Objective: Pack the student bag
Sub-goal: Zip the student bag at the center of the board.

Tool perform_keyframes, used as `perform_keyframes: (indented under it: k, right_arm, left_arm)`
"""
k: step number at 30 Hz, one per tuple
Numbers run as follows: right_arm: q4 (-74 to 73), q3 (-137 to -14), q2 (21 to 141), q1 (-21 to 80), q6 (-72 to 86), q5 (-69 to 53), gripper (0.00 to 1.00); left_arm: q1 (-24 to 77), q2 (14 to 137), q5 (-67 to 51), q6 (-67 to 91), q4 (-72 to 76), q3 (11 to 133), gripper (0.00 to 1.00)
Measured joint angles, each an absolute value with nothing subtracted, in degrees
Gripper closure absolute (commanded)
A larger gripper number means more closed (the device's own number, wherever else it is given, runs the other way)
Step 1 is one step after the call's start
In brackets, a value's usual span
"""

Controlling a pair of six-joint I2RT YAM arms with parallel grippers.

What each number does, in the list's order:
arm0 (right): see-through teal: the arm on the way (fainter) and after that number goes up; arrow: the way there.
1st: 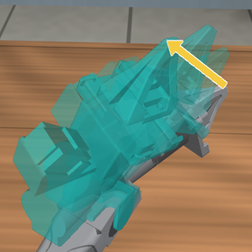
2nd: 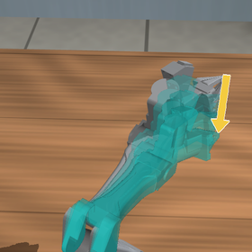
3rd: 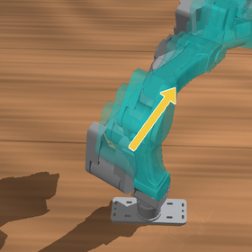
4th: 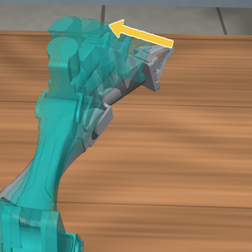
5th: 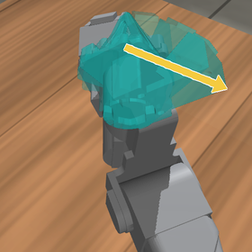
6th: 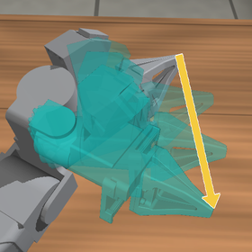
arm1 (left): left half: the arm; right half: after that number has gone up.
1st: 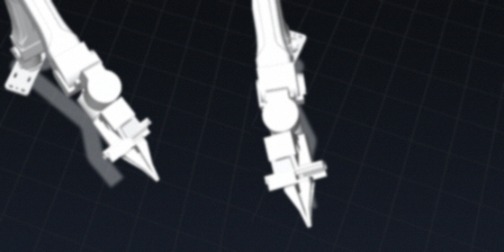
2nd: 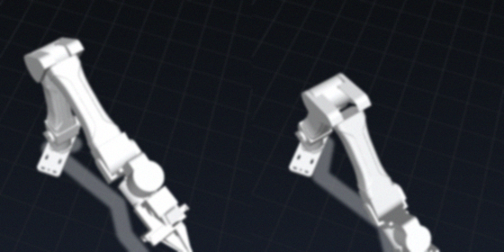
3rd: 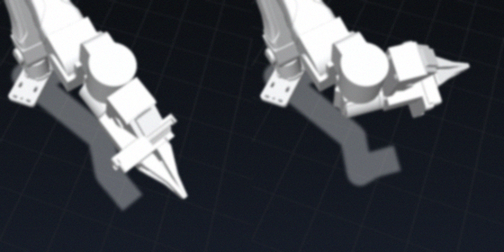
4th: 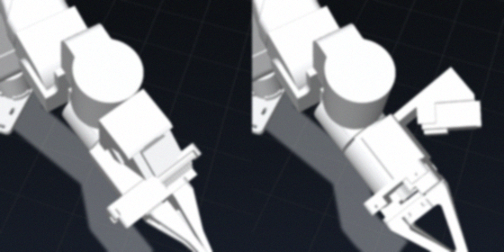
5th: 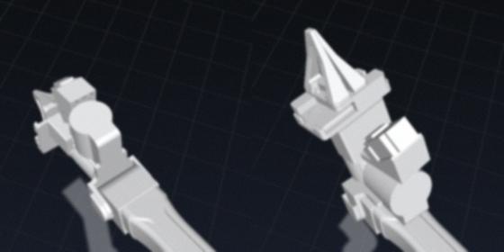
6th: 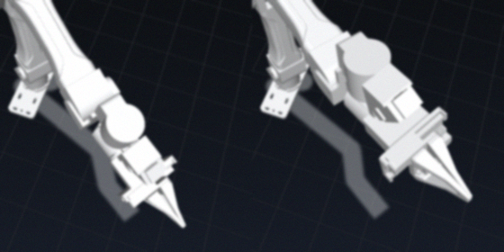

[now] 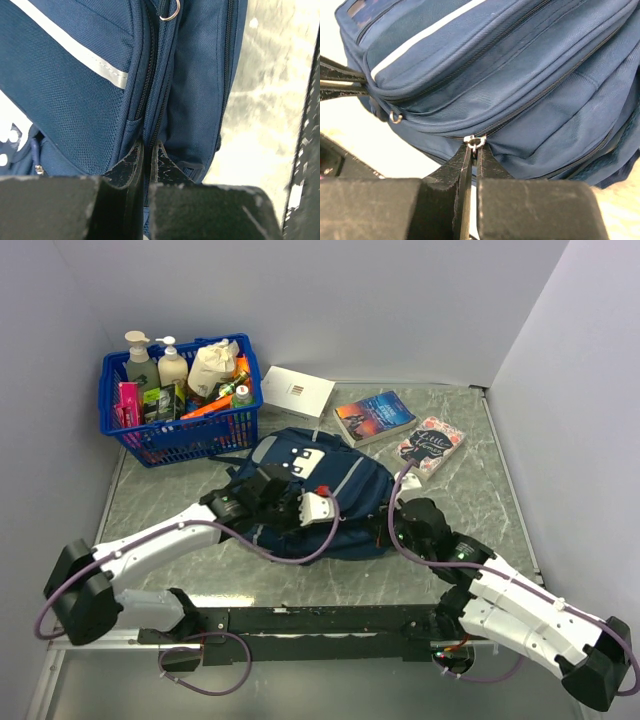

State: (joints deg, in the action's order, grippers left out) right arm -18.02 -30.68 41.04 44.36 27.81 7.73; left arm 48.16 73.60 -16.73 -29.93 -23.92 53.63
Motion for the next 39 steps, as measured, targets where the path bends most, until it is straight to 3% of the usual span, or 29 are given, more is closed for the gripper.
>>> perform_keyframes:
  k: [8, 11, 12, 15, 17, 21, 29, 39]
  right_arm:
    - [-16.08, -30.76, 42.83, 42.59, 24.23, -2.83, 1.0]
    - [-16.03, -30.76, 42.83, 42.52, 22.9, -5.87, 1.0]
    - [-15.97, -30.79, 42.83, 42.5, 22.61, -6.81, 1.0]
    - [-15.68, -30.76, 42.7, 42.44, 21.87, -9.26, 1.0]
    - [-16.19, -30.59, 42.28, 40.95, 21.34, -9.08, 1.0]
    - [-15.9, -29.3, 41.91, 39.38, 21.26, -10.57, 1.0]
    - [-14.33, -26.89, 41.08, 39.38, 21.52, -16.64, 1.0]
    - [-12.82, -25.65, 40.23, 39.38, 22.06, -21.28, 1.0]
  left_arm:
    - [44.77, 60.25, -17.63, -40.45, -24.6, 42.22, 0.98]
    - [44.53, 53.65, -17.58, -44.47, -25.65, 38.06, 0.91]
    - [44.53, 51.86, -17.5, -45.5, -26.09, 37.17, 0.83]
    - [44.36, 47.81, -16.91, -47.46, -28.34, 35.9, 0.28]
    - [43.29, 47.0, -15.03, -46.48, -32.73, 35.97, 0.26]
    - [42.44, 51.22, -15.33, -41.71, -38.65, 40.45, 0.11]
    - [43.59, 64.88, -21.98, -20.69, -34.57, 58.54, 0.08]
    - [49.69, 72.51, -22.61, -4.73, -24.14, 55.79, 0.05]
